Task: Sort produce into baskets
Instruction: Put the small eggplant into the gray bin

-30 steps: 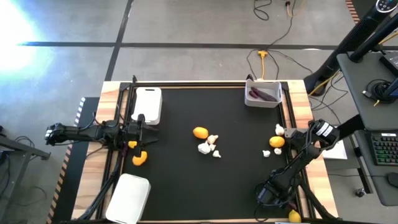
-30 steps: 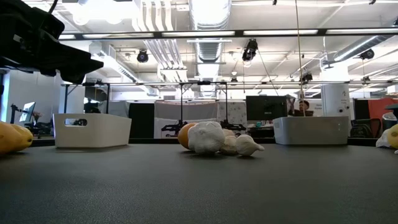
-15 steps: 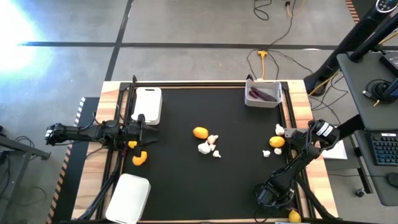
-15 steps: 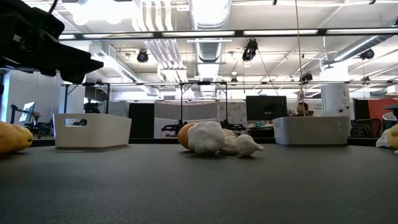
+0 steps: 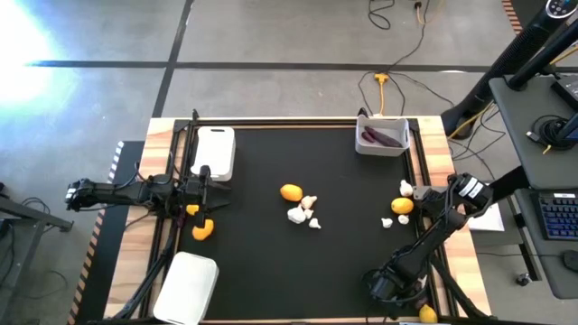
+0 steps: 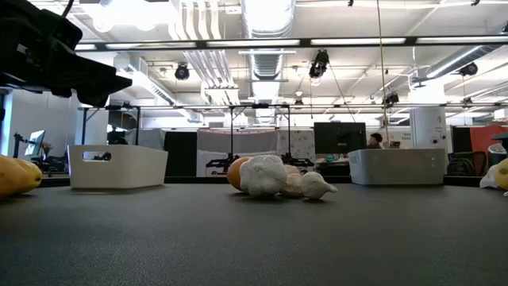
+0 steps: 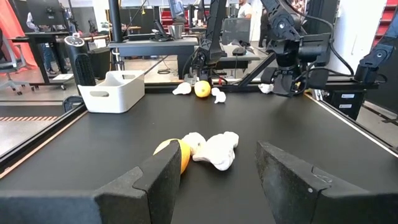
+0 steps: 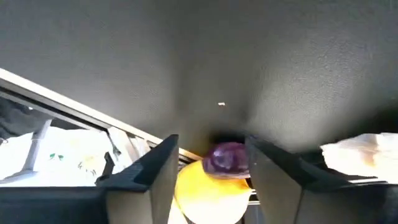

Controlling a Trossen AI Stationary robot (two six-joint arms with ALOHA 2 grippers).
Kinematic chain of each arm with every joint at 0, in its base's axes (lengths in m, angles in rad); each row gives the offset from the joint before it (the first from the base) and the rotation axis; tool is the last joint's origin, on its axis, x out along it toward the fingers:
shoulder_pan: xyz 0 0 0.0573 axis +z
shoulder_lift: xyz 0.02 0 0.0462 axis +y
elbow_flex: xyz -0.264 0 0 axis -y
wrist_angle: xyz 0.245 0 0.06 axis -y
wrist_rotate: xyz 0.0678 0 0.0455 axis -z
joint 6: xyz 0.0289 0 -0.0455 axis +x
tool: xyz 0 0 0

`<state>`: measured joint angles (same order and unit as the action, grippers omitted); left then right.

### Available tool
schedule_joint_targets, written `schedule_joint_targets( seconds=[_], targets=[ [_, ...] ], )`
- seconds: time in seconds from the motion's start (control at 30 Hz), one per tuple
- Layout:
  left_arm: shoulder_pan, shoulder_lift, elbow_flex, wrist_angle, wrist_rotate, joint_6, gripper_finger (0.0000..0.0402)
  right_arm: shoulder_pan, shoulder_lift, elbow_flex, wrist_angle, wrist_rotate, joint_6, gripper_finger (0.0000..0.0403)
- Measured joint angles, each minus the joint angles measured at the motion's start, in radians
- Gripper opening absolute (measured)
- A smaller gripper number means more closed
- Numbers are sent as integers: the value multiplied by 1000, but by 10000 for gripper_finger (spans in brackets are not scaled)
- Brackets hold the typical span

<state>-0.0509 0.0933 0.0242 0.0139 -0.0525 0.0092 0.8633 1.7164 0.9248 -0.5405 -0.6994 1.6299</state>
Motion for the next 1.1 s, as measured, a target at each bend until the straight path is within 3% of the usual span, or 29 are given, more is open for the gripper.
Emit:
schedule_joint_targets(
  seconds=[0.27,0.57,0.83,1.1],
  targets=[
    [0,0,0,0,0,0,190,68,0,18,-6,-37,48,246],
    [0,0,0,0,0,0,190,117,0,14,-5,-21,83,266],
    [0,0,0,0,0,0,190,126,0,0,-13,84,97,227],
    [0,0,0,0,0,0,190,124,0,0,-18,53,97,153]
  ],
)
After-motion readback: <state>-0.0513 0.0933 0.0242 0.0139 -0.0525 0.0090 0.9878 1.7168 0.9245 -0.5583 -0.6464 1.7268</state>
